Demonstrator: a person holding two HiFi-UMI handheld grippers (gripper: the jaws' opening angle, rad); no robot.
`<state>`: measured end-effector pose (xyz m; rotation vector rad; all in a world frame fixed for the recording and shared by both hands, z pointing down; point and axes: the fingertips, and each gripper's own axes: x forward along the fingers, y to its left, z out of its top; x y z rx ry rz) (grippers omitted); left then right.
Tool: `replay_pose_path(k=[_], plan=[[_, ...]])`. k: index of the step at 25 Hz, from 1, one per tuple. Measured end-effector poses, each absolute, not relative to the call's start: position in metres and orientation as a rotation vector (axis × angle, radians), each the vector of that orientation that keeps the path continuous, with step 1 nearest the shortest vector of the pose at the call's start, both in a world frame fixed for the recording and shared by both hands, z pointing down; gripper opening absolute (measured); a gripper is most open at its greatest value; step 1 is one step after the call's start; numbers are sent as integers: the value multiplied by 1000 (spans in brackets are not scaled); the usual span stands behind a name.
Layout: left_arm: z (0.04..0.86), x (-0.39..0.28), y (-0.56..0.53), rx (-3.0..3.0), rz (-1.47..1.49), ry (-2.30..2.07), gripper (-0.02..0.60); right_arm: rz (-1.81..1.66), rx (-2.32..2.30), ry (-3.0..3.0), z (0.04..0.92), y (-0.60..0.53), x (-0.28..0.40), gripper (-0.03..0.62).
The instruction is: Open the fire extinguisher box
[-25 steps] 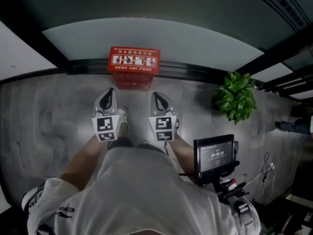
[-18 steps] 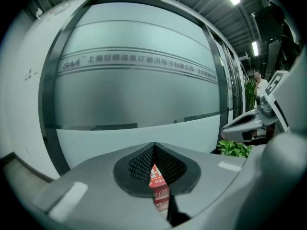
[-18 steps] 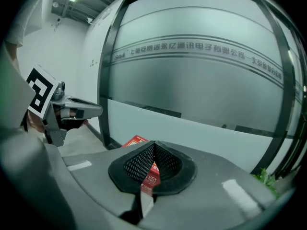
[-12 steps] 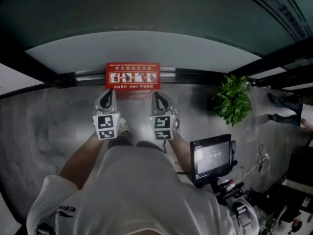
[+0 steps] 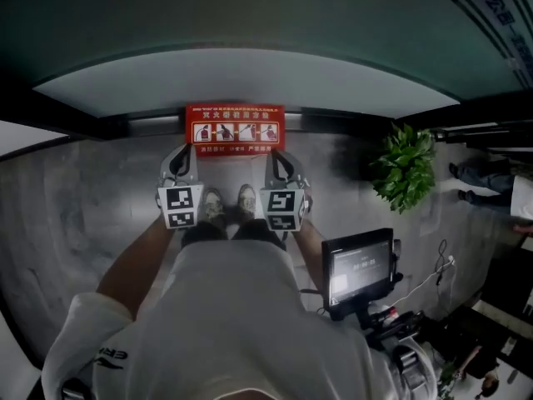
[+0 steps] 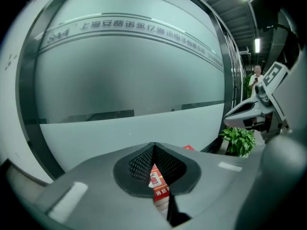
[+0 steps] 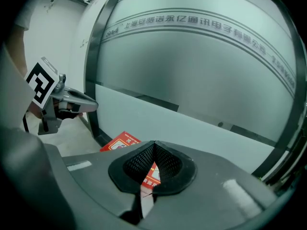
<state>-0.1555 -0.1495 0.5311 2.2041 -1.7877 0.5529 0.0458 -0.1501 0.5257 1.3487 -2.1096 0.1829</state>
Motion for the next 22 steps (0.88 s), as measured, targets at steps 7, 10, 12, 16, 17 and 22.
replay_pose_path(k=[7,10,12,16,17,22], plan=[[565,-155,-164,2147,672,-1805,2,181,1276,-2094,562,-179,62,12],[583,-147,-171,2147,721,-1788,2,170,1241,-2088,579,-188,67,12],[599,-142,-173,2146,757,-1770,2,166,1211,-2084,594,-190,68,12],[636,-127,-169,2151,836,-1704,2,152,1130,-2066,631,-185,67,12],[645,-122,-168,2160,864,-1683,2,138,1102,-2062,641,-183,66,12],[695,-100,-154,2227,1047,-1558,2,18,926,-2054,690,-165,50,14]])
